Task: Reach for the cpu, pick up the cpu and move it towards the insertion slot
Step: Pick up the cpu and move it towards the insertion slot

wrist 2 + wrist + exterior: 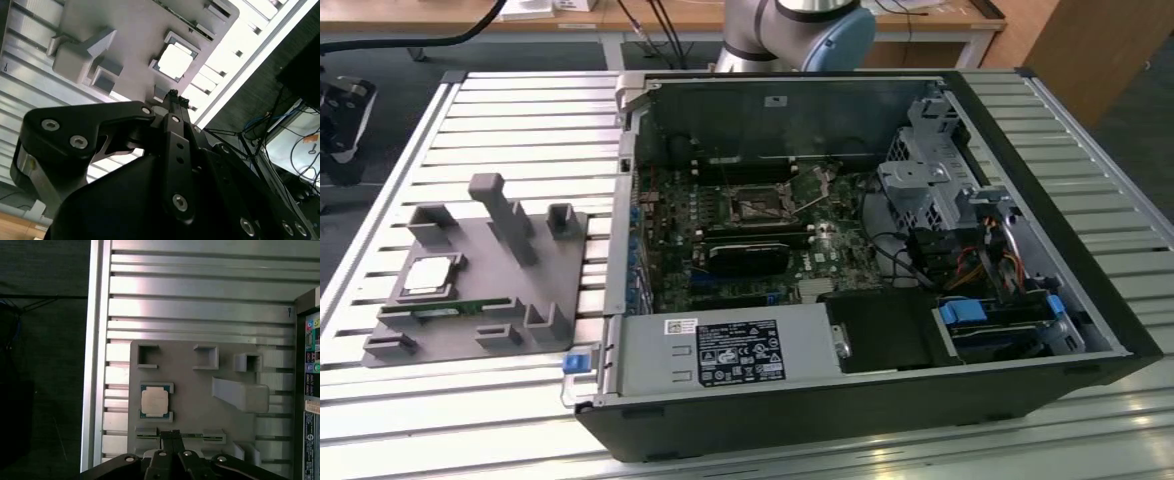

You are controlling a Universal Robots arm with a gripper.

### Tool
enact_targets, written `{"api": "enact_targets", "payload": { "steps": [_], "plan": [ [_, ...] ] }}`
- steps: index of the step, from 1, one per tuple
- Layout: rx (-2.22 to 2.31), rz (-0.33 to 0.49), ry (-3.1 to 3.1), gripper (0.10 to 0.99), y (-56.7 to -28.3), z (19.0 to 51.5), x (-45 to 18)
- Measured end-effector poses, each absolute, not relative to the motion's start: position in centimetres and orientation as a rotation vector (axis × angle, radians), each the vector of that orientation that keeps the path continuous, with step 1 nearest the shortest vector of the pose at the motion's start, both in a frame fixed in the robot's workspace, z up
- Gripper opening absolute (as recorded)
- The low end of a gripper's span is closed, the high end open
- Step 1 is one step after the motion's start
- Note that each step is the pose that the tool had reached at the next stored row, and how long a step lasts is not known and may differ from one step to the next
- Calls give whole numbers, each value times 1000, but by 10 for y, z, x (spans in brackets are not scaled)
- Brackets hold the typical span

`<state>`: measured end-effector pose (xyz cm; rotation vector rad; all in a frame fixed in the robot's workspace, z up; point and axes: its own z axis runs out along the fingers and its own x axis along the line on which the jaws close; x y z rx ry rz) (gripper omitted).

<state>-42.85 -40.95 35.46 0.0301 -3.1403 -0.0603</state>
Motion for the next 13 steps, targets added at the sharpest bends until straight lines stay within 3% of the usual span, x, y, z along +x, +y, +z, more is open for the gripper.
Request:
{"api": "enact_targets", "payload": {
  "steps": [5,7,8,13],
  "plan": [
    [30,-60,-3140,114,-410,347,-429],
    [30,-60,-3140,231,-410,344,-430],
    [30,-60,-3140,231,-410,342,-430],
    [30,-60,-3140,471,-411,333,-430]
  ]
}}
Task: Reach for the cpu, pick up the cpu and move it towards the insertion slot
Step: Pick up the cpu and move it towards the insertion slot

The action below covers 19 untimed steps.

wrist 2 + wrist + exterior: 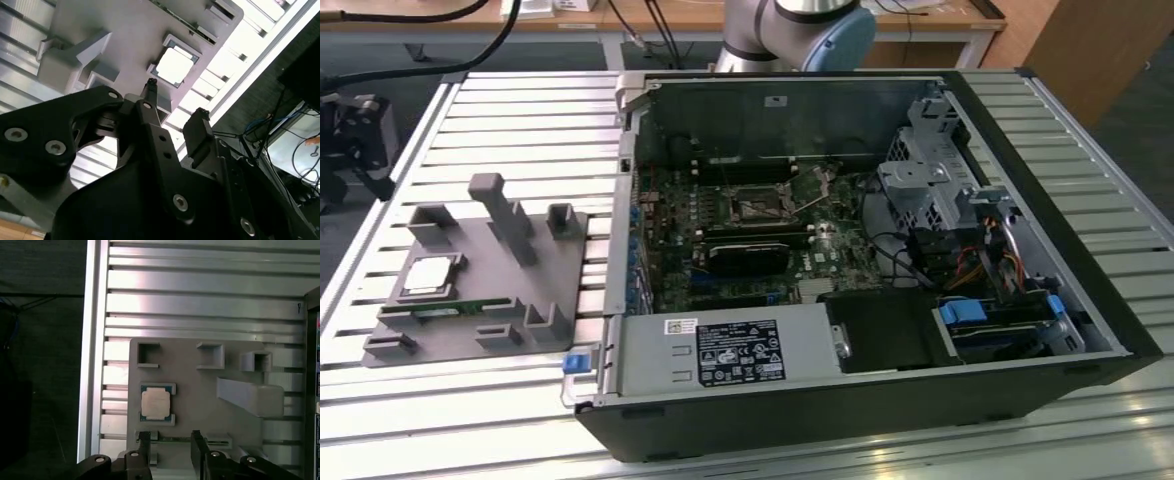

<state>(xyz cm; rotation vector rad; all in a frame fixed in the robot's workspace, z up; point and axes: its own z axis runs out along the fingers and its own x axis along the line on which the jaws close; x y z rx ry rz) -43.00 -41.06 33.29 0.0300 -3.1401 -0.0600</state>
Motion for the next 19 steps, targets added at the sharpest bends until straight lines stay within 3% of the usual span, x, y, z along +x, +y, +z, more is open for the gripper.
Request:
{"api": "enact_targets", "payload": {
  "steps": [3,4,19],
  "plan": [
    [30,-60,-3140,525,-411,327,-430],
    [30,-60,-3140,592,-411,326,-430],
    [30,-60,-3140,592,-412,298,-436]
  ]
}}
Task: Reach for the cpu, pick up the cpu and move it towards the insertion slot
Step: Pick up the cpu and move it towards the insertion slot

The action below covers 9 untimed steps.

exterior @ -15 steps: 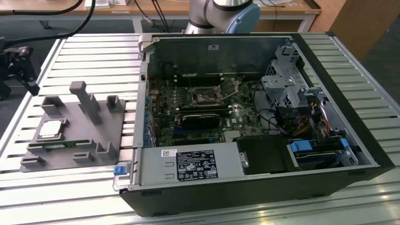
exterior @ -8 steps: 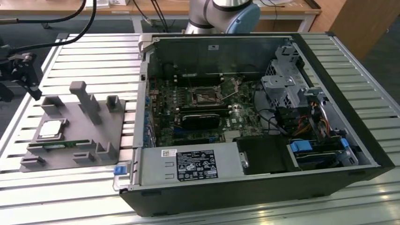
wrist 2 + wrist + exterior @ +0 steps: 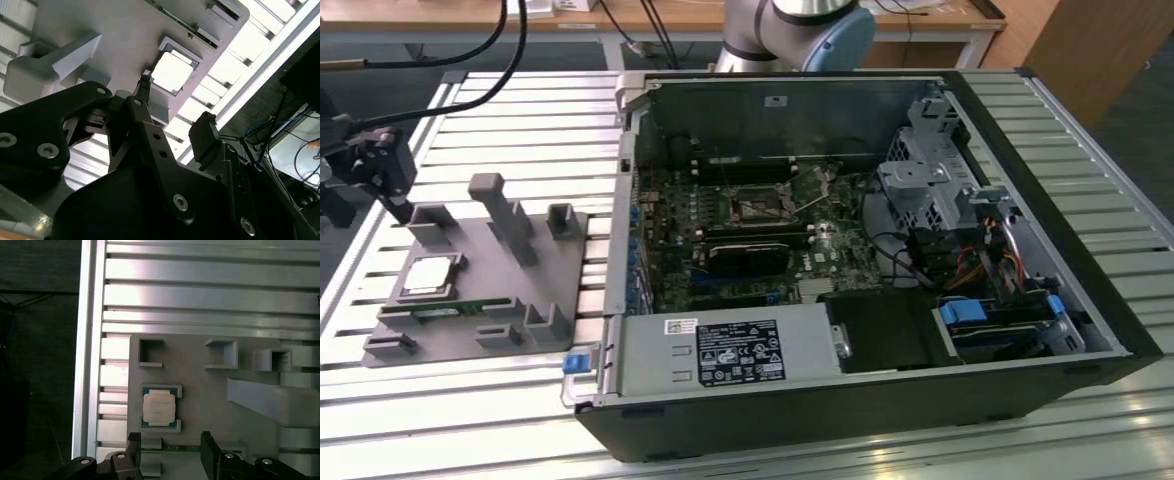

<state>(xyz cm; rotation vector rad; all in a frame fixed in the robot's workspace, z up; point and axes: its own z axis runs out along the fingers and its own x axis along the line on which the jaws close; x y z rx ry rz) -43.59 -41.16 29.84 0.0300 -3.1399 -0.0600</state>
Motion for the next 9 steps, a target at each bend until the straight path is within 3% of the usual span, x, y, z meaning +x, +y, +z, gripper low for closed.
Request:
{"api": "enact_targets", "payload": {
  "steps": [9],
  "plan": [
    [30,-60,-3140,592,-412,282,-439]
  ]
}}
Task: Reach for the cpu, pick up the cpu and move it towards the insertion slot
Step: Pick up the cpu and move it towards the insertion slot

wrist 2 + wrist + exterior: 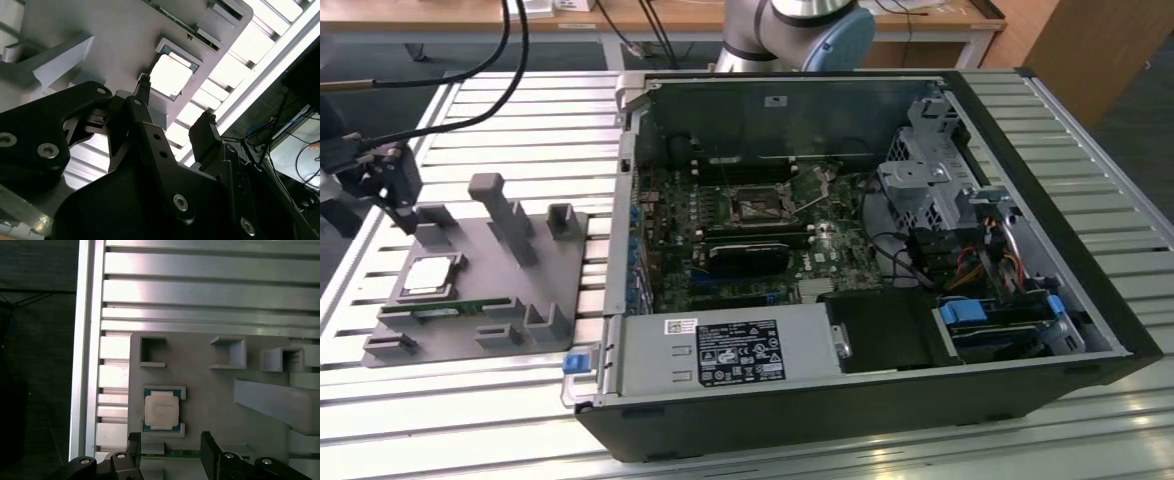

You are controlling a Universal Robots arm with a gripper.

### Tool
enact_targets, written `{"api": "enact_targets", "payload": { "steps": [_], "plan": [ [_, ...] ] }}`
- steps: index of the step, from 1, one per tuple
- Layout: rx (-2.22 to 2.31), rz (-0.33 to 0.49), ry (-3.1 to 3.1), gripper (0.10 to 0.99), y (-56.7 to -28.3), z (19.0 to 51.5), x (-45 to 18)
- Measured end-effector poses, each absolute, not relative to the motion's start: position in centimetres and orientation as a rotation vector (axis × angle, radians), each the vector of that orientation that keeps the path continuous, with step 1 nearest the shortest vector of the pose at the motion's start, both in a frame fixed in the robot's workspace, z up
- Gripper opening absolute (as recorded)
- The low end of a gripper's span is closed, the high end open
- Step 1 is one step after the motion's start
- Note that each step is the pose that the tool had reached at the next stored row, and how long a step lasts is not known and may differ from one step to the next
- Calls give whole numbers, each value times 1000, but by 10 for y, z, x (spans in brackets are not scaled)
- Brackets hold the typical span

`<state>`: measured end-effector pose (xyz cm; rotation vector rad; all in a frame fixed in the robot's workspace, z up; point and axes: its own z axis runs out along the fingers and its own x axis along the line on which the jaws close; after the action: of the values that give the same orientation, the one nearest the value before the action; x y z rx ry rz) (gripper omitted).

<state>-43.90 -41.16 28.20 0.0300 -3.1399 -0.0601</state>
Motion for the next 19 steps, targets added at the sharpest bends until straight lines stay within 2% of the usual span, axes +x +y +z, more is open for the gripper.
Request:
{"api": "enact_targets", "payload": {
  "steps": [19],
  "plan": [
    [30,-53,-3140,592,-410,247,-444]
  ]
}}
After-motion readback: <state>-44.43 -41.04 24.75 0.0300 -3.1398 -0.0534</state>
